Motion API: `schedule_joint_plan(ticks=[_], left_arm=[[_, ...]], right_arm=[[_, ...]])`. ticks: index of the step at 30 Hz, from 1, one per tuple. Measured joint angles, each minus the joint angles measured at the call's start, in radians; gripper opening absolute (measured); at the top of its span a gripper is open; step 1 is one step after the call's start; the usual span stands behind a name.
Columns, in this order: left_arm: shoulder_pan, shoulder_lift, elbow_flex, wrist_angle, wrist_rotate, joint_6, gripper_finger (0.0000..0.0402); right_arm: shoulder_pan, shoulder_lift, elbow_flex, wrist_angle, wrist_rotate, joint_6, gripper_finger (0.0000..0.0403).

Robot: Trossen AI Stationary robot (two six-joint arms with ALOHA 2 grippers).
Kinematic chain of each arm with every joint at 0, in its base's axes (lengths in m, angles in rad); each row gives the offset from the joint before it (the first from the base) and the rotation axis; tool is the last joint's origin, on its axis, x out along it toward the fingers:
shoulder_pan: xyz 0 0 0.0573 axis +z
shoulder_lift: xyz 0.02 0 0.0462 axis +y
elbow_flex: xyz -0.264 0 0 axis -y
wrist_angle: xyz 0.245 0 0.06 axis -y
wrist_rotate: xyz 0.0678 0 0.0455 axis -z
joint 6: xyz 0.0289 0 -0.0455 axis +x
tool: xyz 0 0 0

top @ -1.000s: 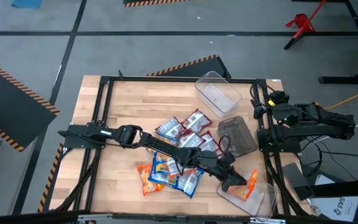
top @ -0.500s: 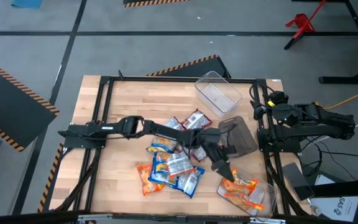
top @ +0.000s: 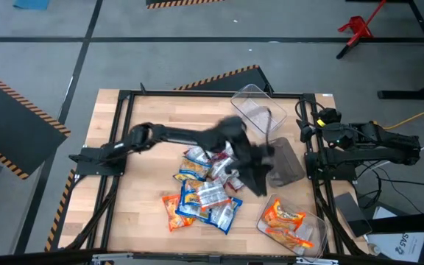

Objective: Sort Maruchan noodles
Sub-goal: Put the orange bag into the bottom transparent bin

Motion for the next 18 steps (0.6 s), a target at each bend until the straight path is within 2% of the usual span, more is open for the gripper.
schedule_joint_plan(ticks=[5,9,11,14,18], left_arm=[[-0.034,-0.154,0.001,0.152,-0.072,0.140,0.0136],[-0.067,-0.254,0.003,0.129,-0.071,0.413,0.0136],[-0.089,-0.273,0.003,0.079,-0.113,0.539,0.0136],[-0.095,-0.297,0.000,-0.110,-0.261,0.706,0.0136],[-0.027,-0.393,0.000,-0.583,-0.597,0.935,0.0136]], right_arm=[[0.000,0.000,0.000,0.000,0.000,0.000,0.0351],[0.000,0.000,0.000,0.000,0.000,-0.001,0.0351],[0.000,0.000,0.000,0.000,0.000,-0.001,0.0351],[0.000,0.000,0.000,0.000,-0.020,-0.002,0.0351],[0.000,0.000,0.000,0.002,-0.065,-0.019,0.0351]])
